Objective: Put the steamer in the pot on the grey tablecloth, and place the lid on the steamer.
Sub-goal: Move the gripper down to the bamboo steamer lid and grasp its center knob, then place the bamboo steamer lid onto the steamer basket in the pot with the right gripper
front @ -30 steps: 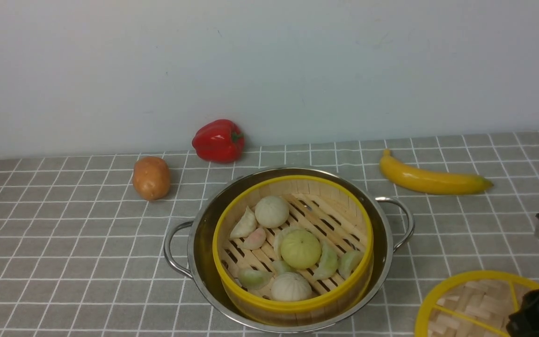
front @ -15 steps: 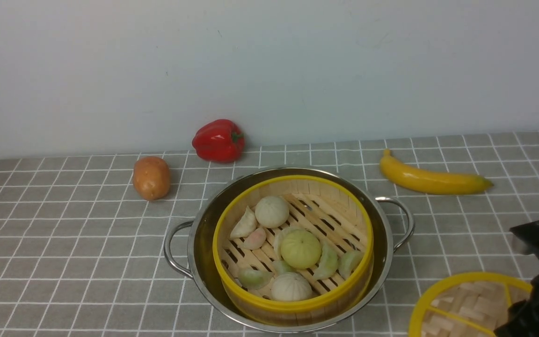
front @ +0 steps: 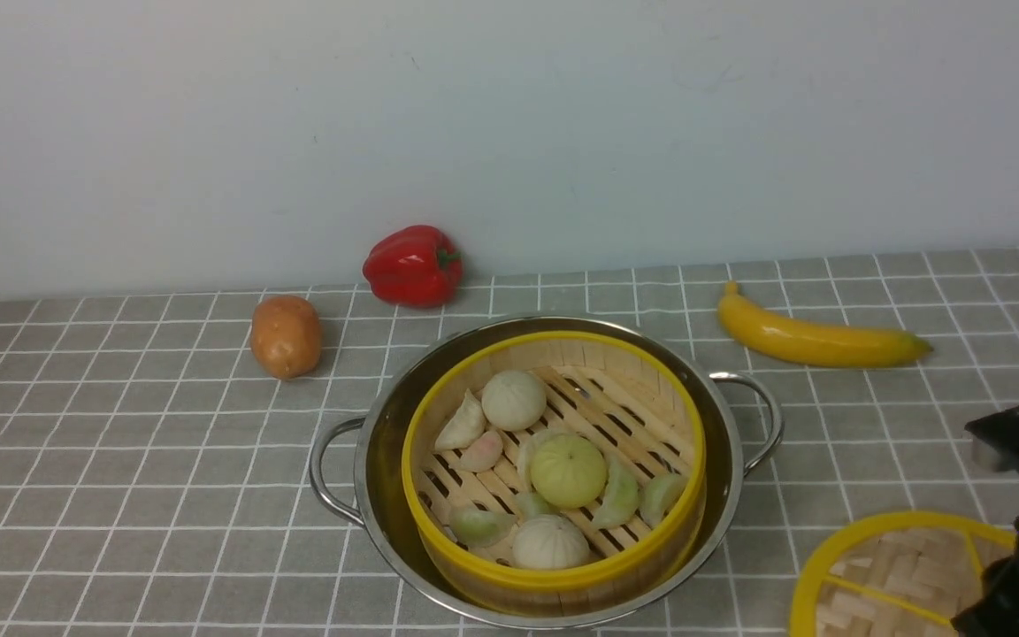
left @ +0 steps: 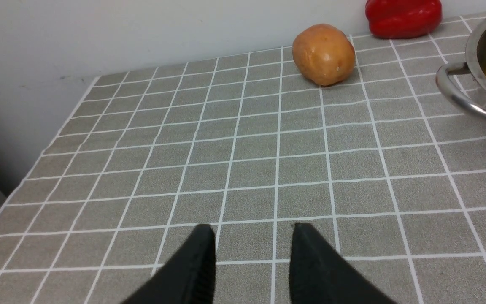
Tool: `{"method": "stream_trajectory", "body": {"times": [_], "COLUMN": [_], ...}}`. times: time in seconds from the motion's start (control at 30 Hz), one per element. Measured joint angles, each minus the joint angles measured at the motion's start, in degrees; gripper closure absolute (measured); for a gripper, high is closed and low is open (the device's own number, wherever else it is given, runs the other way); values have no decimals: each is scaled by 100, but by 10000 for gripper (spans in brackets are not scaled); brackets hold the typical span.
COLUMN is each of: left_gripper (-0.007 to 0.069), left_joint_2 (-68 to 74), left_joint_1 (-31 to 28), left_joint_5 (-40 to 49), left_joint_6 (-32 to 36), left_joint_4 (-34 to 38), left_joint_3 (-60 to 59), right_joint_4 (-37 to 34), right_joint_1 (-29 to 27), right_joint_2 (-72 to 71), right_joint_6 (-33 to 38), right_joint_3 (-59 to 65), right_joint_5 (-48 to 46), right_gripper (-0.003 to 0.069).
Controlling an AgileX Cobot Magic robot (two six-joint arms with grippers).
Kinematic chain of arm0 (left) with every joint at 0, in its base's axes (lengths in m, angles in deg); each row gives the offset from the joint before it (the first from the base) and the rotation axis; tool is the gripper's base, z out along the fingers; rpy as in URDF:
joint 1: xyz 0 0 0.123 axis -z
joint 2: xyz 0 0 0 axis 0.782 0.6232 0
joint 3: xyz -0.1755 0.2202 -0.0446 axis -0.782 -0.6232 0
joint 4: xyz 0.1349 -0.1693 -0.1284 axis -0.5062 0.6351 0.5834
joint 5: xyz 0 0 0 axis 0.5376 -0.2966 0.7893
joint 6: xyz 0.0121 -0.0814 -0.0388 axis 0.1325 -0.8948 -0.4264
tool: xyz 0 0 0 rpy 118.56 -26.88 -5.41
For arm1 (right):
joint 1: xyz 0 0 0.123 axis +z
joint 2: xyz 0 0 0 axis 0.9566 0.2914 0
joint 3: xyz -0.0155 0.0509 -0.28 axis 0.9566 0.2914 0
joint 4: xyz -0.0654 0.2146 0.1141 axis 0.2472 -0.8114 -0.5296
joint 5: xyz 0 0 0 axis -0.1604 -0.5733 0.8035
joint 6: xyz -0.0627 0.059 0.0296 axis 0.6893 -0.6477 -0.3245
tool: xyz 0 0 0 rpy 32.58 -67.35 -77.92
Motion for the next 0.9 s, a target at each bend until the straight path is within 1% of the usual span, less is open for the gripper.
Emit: {"method": "stream_trajectory", "body": {"times": [0.13,0.17,0.2,0.23,0.33,0.5,0.63,0.67,0.7,0.73,0.83,0.9], "left_gripper": [382,382,382,382,382,382,382,382,382,382,382,382], "left_joint_2": [0,0,0,0,0,0,0,0,0,0,0,0], "left_joint_1": [0,0,0,0,0,0,0,0,0,0,0,0], "left_joint_5": [0,0,0,0,0,0,0,0,0,0,0,0], "left_joint_6": [0,0,0,0,0,0,0,0,0,0,0,0], "left_joint_4": [0,0,0,0,0,0,0,0,0,0,0,0], "left_joint_3": [0,0,0,0,0,0,0,0,0,0,0,0], "right_joint_4": [433,662,713,883,1071,1212,861,708,349,172,-77,-94], "right_joint_1": [0,0,0,0,0,0,0,0,0,25,188,340], "right_joint_2": [-220,-284,-289,-307,-307,-307,-283,-257,-159,-79,195,371], "right_joint_6": [-368,-555,-573,-714,-784,-792,-588,-503,-291,-173,55,120], "right_joint_3": [-619,-932,-969,-1287,-1663,-2169,-2642,-2760,-3023,-3169,-3536,-3750], "right_joint_5": [-573,-871,-911,-1243,-1666,-1852,-1863,-1870,-1885,-1885,-1890,-1890], "right_gripper": [513,513,513,513,513,513,513,513,513,513,513,513]}}
